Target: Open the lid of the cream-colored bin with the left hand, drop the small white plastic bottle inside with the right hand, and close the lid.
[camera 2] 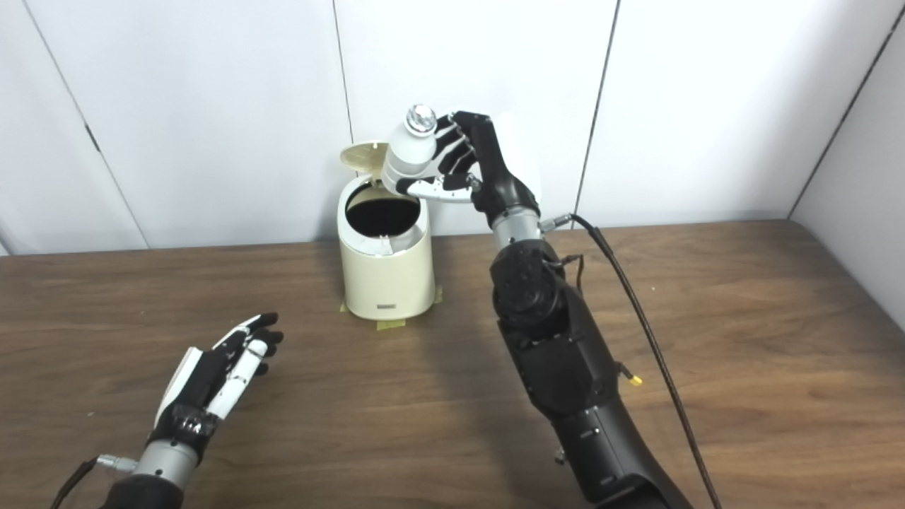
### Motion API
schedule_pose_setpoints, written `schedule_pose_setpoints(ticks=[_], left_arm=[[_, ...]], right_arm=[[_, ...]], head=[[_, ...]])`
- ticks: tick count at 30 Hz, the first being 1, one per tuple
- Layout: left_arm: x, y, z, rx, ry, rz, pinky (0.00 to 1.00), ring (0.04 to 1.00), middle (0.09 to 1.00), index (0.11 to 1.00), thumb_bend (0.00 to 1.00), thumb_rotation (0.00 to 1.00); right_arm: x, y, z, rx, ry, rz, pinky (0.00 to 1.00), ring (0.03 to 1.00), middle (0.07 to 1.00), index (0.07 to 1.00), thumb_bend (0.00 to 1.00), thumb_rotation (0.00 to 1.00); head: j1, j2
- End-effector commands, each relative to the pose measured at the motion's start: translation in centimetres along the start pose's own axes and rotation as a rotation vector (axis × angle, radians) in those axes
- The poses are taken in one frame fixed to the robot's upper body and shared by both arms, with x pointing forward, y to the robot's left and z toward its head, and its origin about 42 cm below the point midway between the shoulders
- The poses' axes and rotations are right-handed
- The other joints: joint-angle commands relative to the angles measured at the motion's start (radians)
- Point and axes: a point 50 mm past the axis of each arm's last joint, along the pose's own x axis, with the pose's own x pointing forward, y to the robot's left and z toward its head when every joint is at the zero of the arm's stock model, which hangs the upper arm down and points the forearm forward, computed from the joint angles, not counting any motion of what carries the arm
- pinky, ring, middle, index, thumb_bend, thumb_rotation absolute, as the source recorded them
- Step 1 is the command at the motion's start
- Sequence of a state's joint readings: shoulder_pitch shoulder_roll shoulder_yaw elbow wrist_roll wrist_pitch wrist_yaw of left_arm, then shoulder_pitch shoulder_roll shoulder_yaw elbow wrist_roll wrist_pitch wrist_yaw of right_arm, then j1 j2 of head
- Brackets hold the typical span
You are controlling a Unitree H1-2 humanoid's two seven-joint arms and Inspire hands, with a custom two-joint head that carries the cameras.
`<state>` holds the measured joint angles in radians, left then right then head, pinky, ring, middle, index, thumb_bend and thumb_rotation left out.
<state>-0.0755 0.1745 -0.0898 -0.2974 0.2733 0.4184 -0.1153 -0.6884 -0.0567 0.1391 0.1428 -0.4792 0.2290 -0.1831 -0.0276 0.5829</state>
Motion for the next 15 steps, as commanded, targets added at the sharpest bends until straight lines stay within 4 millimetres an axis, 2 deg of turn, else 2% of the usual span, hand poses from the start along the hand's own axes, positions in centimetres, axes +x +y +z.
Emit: schedule_pose_setpoints(ticks=[1,4,9,15], left_arm=[[0.1,-0.1,1.1,0.003,-0.04,0.004,0.77,0.828,0.828,0.914,0.46,0.91],[0.1,-0.2,1.3,-0.003,-0.043,0.008,0.8,0.843,0.833,0.914,0.46,0.91],[0.1,-0.2,1.4,-0.006,-0.046,0.012,0.76,0.834,0.829,0.911,0.48,0.9],[0.0,-0.2,1.5,-0.002,-0.048,0.014,0.77,0.836,0.828,0.909,0.47,0.91]], right_arm=[[1.7,-0.7,2.8,0.016,-0.101,-0.035,0.34,0.393,0.471,0.517,0.52,0.0],[1.9,-0.3,2.5,0.011,-0.087,-0.023,0.35,0.398,0.471,0.518,0.52,0.0],[2.1,0.2,1.8,-0.002,-0.058,-0.013,0.36,0.406,0.465,0.516,0.52,0.0],[2.1,0.5,0.9,-0.012,-0.037,-0.001,0.38,0.41,0.471,0.514,0.52,0.0]], head=[[0.0,0.001],[0.001,0.002],[0.001,0.004],[0.004,0.007]])
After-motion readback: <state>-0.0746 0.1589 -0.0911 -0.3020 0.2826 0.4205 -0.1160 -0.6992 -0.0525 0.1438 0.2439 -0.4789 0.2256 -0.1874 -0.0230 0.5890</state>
